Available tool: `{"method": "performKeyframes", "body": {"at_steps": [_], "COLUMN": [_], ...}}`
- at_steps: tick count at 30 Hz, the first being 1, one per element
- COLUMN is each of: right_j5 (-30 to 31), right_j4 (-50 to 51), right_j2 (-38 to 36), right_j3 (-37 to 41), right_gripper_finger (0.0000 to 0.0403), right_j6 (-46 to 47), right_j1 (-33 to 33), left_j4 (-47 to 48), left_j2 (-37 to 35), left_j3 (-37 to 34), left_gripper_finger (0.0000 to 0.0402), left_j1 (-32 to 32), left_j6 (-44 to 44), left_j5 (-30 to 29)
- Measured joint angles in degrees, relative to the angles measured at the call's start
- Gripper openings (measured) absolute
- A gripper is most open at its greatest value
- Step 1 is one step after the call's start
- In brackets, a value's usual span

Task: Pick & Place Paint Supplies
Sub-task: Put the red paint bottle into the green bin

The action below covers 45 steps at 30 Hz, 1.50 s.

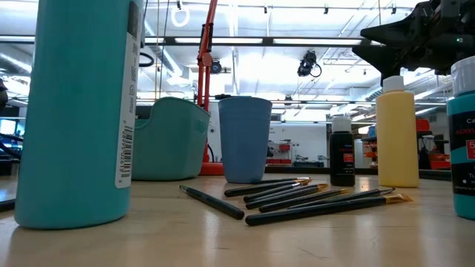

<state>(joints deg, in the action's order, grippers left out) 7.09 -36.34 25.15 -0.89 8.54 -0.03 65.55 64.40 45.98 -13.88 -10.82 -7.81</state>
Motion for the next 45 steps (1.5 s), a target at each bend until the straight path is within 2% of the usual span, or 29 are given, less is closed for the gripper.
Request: {"method": "performKeyframes", "body": {"at_steps": [13, 29, 34, 45], "right_j5": [-0.04, -0.41, -2.64, -1.73], "right_j4": [-0.04, -0.01, 0.55, -2.5], "right_j2": [0.0, 0.0, 0.02, 0.0], "right_j3": [0.0, 0.0, 0.0, -0.02], "right_gripper_finger": [0.0204, 0.0204, 0.0204, 0.0204], "right_j6": [0.07, 0.69, 2.81, 4.72], "right_j1": [0.0, 0.0, 0.02, 0.02], "left_j4": [-4.68, -5.1, -5.08, -4.05], "left_j2": [0.07, 0.07, 0.07, 0.07], "left_j3": [-4.57, -4.73, -4.71, -3.75], "left_gripper_finger": [0.0163, 0.0173, 0.0191, 0.0234], "left_j1": [-3.38, -6.32, -6.37, -6.37], "left_j6": [2.57, 2.05, 2.03, 0.94], "left_j5": [2.09, -0.04, -0.05, -0.28]}}
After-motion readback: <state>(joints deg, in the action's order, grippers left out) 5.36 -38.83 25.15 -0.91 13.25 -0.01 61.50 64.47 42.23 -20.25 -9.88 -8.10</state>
